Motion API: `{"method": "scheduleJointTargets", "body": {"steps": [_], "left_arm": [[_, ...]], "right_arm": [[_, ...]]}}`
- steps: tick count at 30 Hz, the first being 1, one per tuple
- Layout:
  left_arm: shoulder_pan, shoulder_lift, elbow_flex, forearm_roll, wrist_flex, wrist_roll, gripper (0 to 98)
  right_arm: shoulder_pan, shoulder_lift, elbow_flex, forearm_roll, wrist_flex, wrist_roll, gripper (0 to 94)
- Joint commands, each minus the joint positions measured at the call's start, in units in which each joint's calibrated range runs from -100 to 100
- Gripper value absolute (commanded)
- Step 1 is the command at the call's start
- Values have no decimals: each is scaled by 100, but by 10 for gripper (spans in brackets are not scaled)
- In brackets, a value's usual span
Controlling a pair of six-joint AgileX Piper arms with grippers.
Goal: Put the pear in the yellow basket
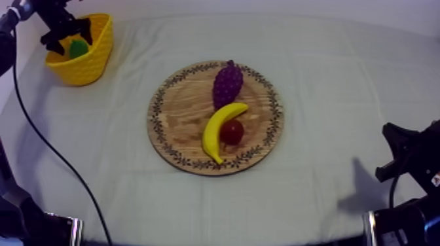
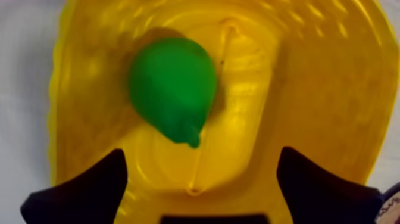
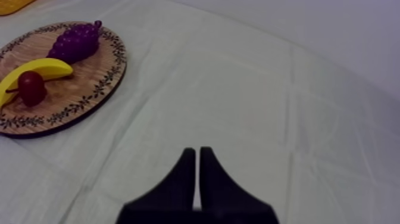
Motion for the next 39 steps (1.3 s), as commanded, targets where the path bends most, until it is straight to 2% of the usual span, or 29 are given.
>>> {"method": "scheduleJointTargets", "body": {"steps": [1, 19, 34, 39], "left_arm": [[-4, -112, 141, 5, -19, -7, 956], [91, -2080, 1734, 91, -50, 0, 953], [137, -3684, 3017, 99, -40, -93, 886], [149, -4089, 3268, 120, -30, -107, 825]], "right_arm": [[-1, -4, -5, -1, 2, -1, 4], [-1, -4, -5, -1, 2, -1, 4], [-1, -4, -5, -1, 2, -1, 4], [-1, -4, -5, -1, 2, -1, 4]]}}
